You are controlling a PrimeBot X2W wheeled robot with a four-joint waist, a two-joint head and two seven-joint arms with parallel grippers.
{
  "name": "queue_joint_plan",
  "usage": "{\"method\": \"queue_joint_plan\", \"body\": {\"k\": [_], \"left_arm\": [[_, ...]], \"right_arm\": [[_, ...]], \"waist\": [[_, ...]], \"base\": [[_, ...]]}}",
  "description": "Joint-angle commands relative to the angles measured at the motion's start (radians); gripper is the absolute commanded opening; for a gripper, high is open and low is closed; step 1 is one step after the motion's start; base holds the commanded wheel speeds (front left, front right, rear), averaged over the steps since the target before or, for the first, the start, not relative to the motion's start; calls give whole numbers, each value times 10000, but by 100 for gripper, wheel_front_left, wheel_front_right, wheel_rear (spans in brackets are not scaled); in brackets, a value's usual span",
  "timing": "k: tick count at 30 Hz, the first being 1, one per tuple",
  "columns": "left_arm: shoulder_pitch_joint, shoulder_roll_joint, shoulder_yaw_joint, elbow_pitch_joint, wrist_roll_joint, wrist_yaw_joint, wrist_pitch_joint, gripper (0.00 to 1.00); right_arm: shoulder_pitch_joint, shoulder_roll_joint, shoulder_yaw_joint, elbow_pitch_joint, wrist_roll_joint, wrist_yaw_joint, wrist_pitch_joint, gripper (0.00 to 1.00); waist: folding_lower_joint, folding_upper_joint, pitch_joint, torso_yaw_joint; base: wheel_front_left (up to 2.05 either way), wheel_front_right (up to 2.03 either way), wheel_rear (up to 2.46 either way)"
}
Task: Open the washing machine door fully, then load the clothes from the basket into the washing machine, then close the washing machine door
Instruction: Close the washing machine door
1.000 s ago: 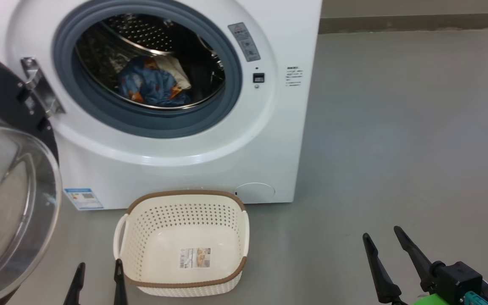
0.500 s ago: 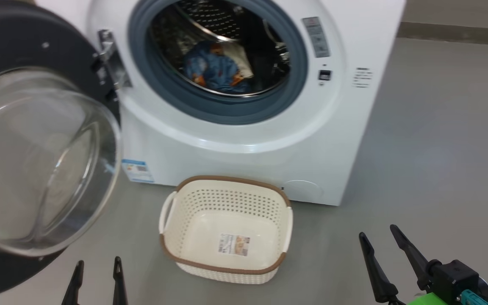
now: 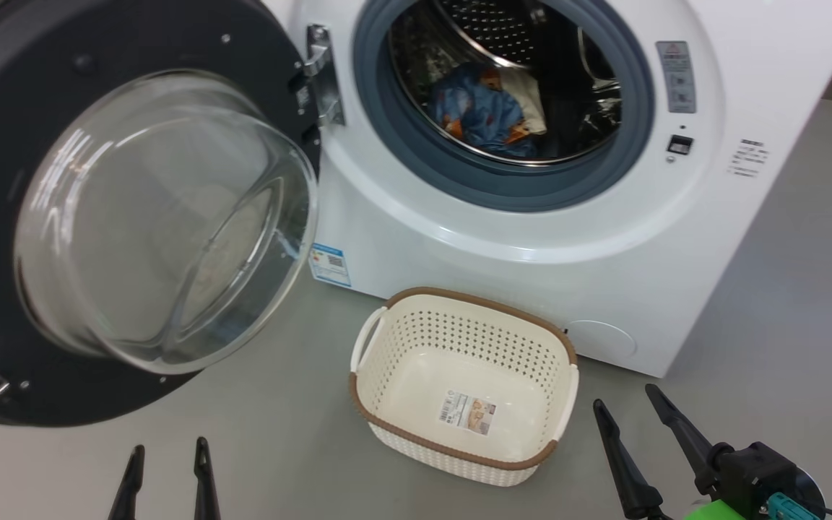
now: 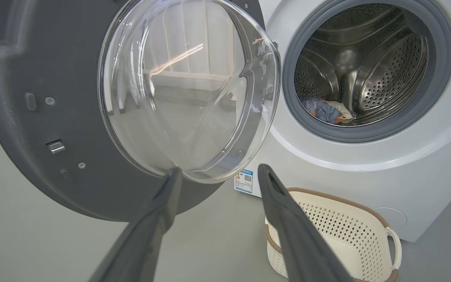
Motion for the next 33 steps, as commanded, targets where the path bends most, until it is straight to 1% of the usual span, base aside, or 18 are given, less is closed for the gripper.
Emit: {"method": "queue_joint_plan", "body": {"k": [1, 7, 23, 24, 25, 26, 33], "left_arm": [[-461, 78, 403, -155, -14, 13, -155, 100], [-445, -1, 436, -138, -3, 3, -176, 100], [-479, -134, 506, -124, 34, -78, -199, 100], [-485, -144, 508, -119, 38, -86, -199, 87], [-492, -149, 508, -107, 43, -96, -200, 42], [-494, -154, 500, -91, 26, -125, -200, 0], [-465, -173, 462, -3, 21, -220, -203, 0]], "right_arm": [[-428, -43, 286, -299, -133, 16, -7, 100], [-491, -43, 326, -229, -104, 16, -36, 100], [-529, -43, 390, -151, -103, 16, -75, 100], [-527, -43, 392, -153, -106, 16, -72, 100], [-522, -43, 393, -154, -110, 16, -70, 100], [-517, -43, 395, -155, -112, 16, -69, 100], [-503, -43, 389, -145, -139, 16, -60, 100]], "waist": [[0, 0, 63, 360], [0, 0, 92, 523], [0, 0, 180, 468], [0, 0, 181, 470], [0, 0, 178, 474], [0, 0, 174, 479], [0, 0, 138, 527]], "base": [[0, 0, 0], [0, 0, 0], [0, 0, 0], [0, 0, 0], [0, 0, 0], [0, 0, 0], [0, 0, 0]]}}
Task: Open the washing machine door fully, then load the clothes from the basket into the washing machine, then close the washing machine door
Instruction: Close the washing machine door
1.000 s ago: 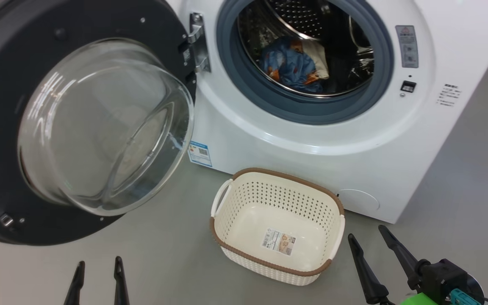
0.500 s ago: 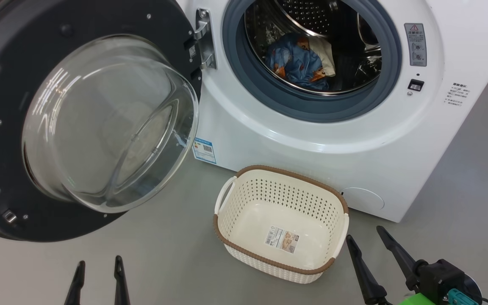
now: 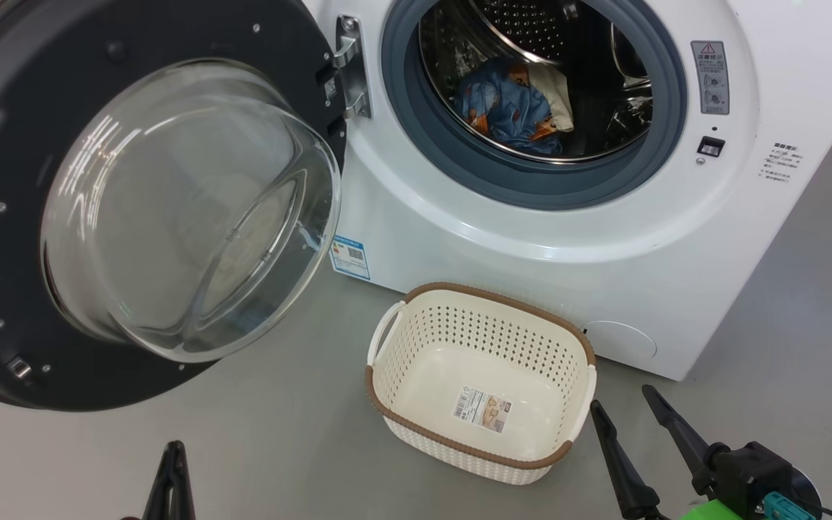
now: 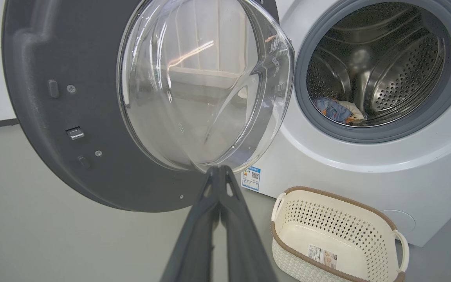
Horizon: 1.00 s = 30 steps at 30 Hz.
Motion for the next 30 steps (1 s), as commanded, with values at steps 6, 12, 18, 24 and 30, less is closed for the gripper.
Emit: {"method": "queue_joint_plan", "body": {"k": [6, 12, 18, 24, 30], "left_arm": [[-475, 86, 352, -144, 24, -151, -118, 0], [-473, -195, 658, -701, -616, -610, -120, 0], [-168, -1202, 2114, -1860, -3301, -2101, -121, 0], [49, -1761, 3554, -2684, -6750, -3669, -121, 0], [142, -1874, 4824, -3749, -10239, -4544, -121, 0]], "right_arm": [[-467, -41, 292, -258, -128, 16, -39, 100], [-447, -41, 231, -285, -120, 16, -15, 100], [-398, -41, 146, -367, -161, 16, 40, 100], [-392, -41, 83, -468, -201, 16, 97, 100], [-375, -41, -4, -568, -183, 16, 183, 100]], "waist": [[0, -1, 6, 60], [0, -1, 19, 154], [0, -1, 60, 273], [0, -1, 136, 363], [0, -1, 215, 499]], "base": [[0, 0, 0], [0, 0, 0], [0, 0, 0], [0, 0, 0], [0, 0, 0]]}}
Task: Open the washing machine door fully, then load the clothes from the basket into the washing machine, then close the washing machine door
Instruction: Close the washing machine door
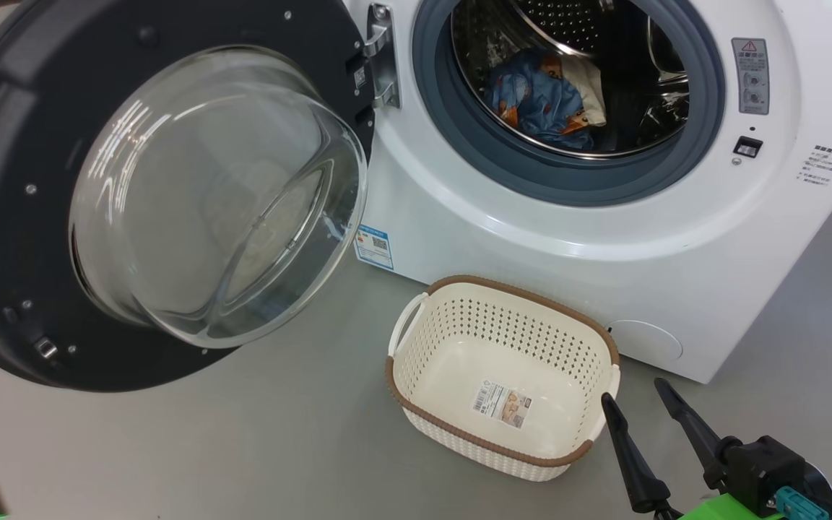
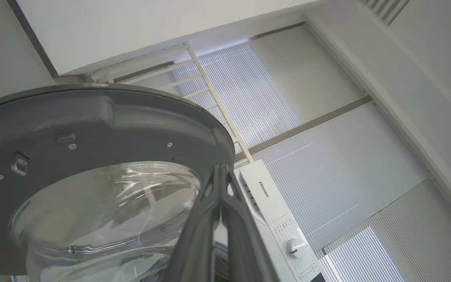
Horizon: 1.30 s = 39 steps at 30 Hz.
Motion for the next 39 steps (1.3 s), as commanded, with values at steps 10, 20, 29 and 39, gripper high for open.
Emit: {"method": "queue_joint_plan", "body": {"k": [10, 20, 29, 39], "left_arm": [[-999, 1113, 3033, -450, -3187, -230, 492, 0], [-3180, 3444, 3946, 2888, -4642, -6, 2026, 0], [-5107, 4979, 3355, 6098, -5243, 932, 3376, 0], [-6298, 5568, 2625, 8281, -5306, 1403, 4417, 0]], "right_arm": [[-582, -39, 320, -467, -266, 16, 195, 100], [-753, -161, 339, -628, -322, 16, 357, 100], [-678, -286, 305, -791, -313, 16, 477, 100], [-797, -538, 431, -1045, -287, 16, 740, 100]], "waist": [[0, 0, 328, 87], [0, 0, 567, 89], [0, 0, 689, 69], [0, 0, 1067, -110]], "base": [[0, 0, 0], [0, 0, 0], [0, 0, 0], [0, 0, 0]]}}
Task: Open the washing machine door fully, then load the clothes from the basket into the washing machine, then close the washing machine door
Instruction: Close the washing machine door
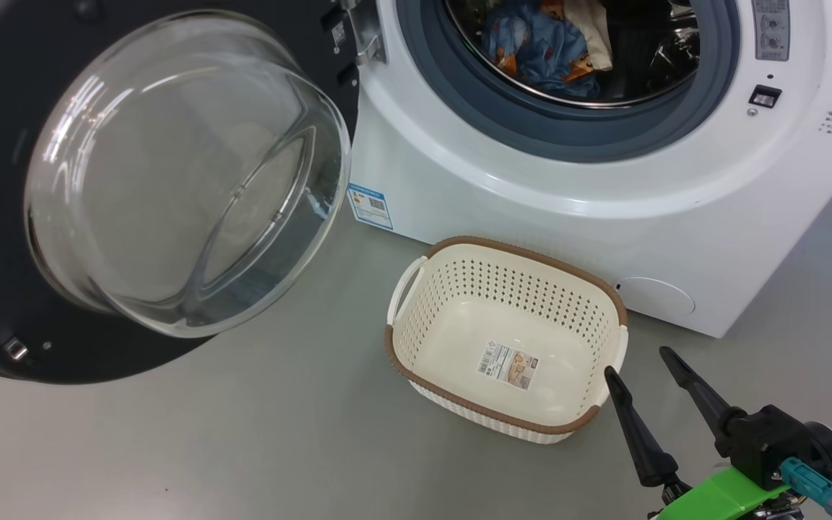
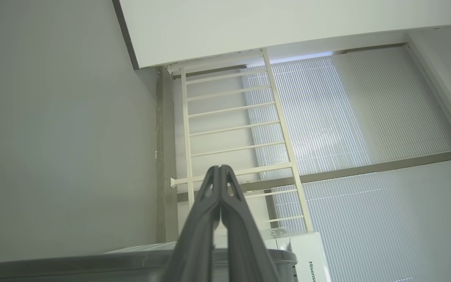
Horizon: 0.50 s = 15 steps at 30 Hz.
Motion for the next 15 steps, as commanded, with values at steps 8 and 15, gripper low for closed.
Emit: {"method": "queue_joint_plan", "body": {"k": [8, 15], "left_arm": [[-971, 975, -369, 799, 399, 10, 525, 0], [-1213, 917, -857, 1242, 703, -119, 874, 0]], "right_arm": [[-466, -193, 321, -498, 20, 16, 149, 100], [-547, -228, 323, -546, 78, 16, 201, 100]], "waist": [[0, -1, 299, -214], [0, -1, 445, -322]], "base": [[0, 0, 0], [0, 0, 0]]}}
